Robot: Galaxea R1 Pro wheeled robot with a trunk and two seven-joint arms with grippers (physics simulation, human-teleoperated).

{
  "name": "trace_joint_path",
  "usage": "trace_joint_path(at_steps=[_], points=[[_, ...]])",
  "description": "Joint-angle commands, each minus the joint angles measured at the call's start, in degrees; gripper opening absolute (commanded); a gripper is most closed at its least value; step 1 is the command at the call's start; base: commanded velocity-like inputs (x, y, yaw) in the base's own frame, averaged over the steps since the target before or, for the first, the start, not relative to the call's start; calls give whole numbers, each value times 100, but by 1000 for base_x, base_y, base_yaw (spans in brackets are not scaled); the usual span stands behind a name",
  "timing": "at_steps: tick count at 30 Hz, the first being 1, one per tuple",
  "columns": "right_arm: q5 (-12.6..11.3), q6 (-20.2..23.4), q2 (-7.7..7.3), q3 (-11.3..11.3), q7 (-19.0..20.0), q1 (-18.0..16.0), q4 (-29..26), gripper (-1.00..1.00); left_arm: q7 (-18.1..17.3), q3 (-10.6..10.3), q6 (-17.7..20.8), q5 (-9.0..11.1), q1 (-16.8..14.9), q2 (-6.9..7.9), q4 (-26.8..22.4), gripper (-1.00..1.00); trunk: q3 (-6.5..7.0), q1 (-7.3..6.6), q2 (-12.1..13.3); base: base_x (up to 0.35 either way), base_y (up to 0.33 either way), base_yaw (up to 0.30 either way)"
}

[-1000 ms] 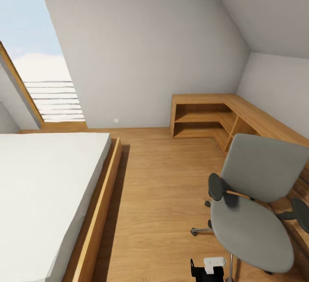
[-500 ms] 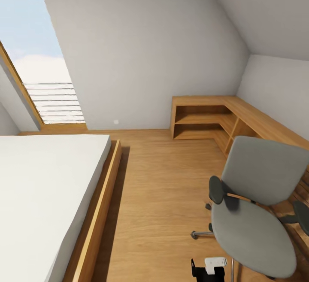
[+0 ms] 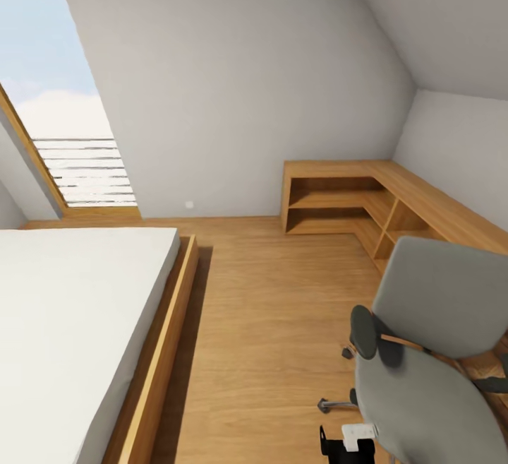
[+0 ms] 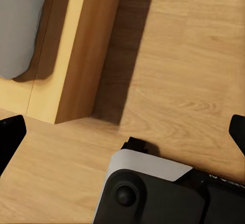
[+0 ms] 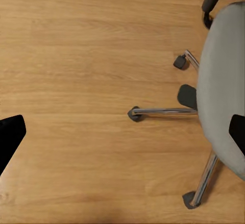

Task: In the bedroom, organize the workspace by keeping the computer under the desk, ensuring the monitor is on the desk, placing the keyboard on the desk next to the monitor, placing the mouse on the desk next to the keyboard, moving the folder from the swivel chair onto the desk next to the mouse, stacking the notebook on top of the folder with the pen on top of the notebook, and positioning the swivel chair next to the desk.

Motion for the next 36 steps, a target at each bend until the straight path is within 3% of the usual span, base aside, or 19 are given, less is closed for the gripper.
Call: trace_joint_path(at_steps=[1,19,29,36], points=[[-56,-21,0,53,-11,-6,8,100,29,-49,-26,62,-5,6,-11,100,-11,4,-11,61,58,0],[-40,-21,-11,54,-4,-4,7,100,29,-48,-27,64,-5,-11,-11,100,-11,4,-11,117,204,0],[-39,-21,-11,62,-2,1,7,100,29,-48,-27,57,-5,-28,-11,100,-11,4,-11,44,40,0],[-39,-21,-11,63,-2,1,7,100,29,-50,-27,56,-5,-25,-10,100,-11,4,-11,261,2,0]])
